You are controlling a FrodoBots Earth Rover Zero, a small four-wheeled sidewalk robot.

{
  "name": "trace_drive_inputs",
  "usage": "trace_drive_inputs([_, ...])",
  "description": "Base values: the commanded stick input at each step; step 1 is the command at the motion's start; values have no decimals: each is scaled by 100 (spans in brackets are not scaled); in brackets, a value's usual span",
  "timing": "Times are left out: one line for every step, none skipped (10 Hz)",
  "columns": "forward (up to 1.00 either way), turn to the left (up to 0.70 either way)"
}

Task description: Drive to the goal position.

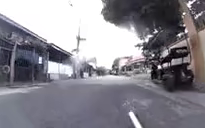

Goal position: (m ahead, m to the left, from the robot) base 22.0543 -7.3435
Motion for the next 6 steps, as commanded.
trace_drive_inputs([85,0])
trace_drive_inputs([85,0])
trace_drive_inputs([85,0])
trace_drive_inputs([85,0])
trace_drive_inputs([85,0])
trace_drive_inputs([85,0])
